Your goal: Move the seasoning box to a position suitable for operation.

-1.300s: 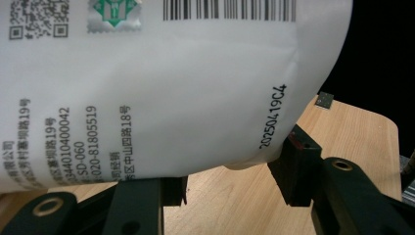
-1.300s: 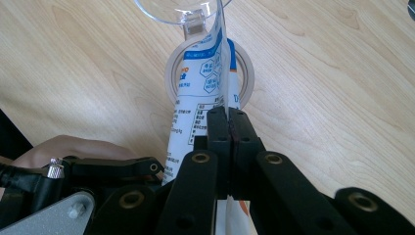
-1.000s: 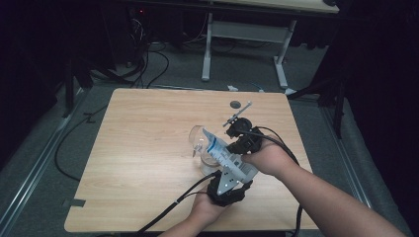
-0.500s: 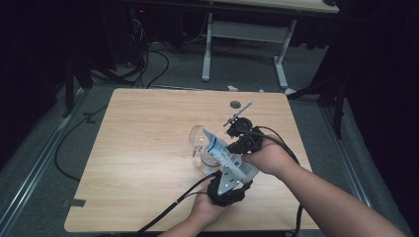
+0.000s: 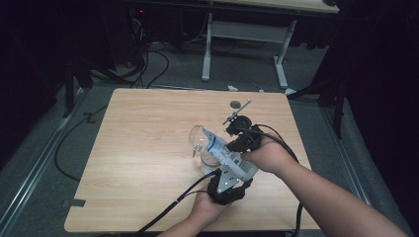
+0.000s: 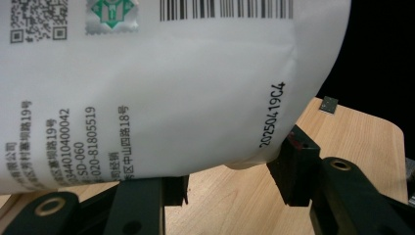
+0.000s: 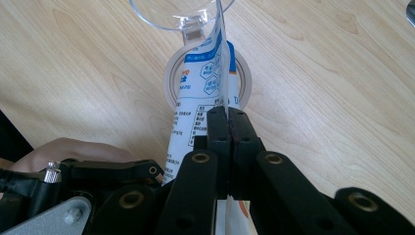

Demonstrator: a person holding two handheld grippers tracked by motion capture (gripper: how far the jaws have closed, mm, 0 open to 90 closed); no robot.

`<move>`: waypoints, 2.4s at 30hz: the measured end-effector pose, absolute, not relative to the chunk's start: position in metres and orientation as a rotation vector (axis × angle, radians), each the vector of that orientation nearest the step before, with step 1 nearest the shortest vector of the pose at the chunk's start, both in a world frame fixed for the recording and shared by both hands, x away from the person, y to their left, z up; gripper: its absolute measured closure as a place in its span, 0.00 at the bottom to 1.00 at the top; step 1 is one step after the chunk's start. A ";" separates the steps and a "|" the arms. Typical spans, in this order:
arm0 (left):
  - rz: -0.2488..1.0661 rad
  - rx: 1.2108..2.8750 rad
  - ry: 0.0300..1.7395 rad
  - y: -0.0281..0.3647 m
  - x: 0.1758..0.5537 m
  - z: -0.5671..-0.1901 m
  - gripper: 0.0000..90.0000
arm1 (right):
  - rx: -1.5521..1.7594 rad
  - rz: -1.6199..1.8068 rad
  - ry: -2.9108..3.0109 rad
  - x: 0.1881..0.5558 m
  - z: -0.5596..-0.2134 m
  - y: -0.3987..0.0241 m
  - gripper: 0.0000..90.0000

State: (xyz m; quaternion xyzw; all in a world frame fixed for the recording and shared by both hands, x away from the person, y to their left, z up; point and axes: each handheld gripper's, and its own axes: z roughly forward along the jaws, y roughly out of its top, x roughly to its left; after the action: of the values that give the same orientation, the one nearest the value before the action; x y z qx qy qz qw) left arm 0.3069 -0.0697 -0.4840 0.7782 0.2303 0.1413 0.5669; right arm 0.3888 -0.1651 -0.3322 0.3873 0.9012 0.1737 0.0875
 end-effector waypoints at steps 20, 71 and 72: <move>0.327 1.819 0.542 -0.069 0.307 -0.484 0.61 | 1.122 0.501 2.688 0.390 -0.333 -0.161 1.00; 0.328 1.809 0.545 -0.067 0.308 -0.480 0.62 | 1.108 0.505 2.691 0.392 -0.329 -0.160 1.00; 0.328 1.809 0.546 -0.067 0.308 -0.480 0.62 | 1.106 0.508 2.690 0.393 -0.329 -0.160 1.00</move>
State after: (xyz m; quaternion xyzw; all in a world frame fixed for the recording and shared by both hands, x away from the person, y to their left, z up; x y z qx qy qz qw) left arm 0.3085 -0.0670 -0.4798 0.7720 0.2331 0.1400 0.5745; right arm 0.3926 -0.1599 -0.3291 0.3729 0.9070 0.1714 0.0945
